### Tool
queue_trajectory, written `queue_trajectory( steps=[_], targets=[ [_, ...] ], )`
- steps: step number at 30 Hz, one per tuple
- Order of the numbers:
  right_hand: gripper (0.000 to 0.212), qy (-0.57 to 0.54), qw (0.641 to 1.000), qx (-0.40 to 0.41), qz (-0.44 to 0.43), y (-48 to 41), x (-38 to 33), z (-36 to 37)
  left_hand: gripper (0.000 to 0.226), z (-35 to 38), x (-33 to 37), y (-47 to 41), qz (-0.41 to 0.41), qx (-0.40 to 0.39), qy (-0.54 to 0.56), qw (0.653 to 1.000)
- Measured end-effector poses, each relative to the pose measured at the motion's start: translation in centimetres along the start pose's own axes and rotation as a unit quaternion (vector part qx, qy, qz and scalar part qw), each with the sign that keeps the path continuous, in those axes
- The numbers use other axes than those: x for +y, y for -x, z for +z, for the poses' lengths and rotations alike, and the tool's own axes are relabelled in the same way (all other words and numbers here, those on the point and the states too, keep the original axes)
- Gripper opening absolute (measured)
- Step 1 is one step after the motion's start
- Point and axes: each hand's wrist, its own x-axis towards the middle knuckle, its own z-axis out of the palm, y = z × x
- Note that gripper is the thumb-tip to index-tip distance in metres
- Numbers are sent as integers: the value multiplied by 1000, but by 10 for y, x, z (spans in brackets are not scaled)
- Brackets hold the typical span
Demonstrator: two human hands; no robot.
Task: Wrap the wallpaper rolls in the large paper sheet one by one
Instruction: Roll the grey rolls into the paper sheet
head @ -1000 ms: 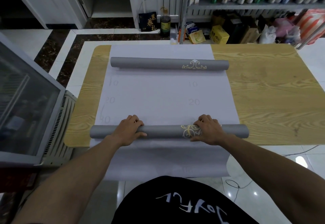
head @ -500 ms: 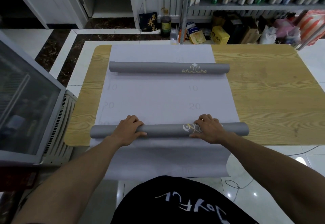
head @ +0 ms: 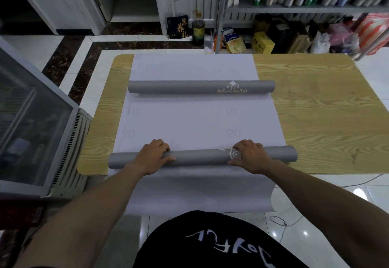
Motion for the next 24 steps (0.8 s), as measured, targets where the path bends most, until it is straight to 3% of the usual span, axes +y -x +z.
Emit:
queue_trajectory(
  steps=[4,9,13,19,24],
  targets=[
    [71,39,999,-25,-18,0,-2,-2,43,1,3,-4,-17,22,-31,999],
    [64,34,999,-12,-3,1,-3,-4,63,3,4,1,7,-14,-13,1000],
    [55,10,1000,-14,11,0,-4,-5,55,3,4,1,2,-23,-22,999],
    [80,38,999,-8,-14,3,0,-2,54,2,1,-3,-5,-25,-26,999],
    [75,51,999,-12,-6,1,-4,-3,64,2,4,1,-24,-17,0,1000]
  ],
)
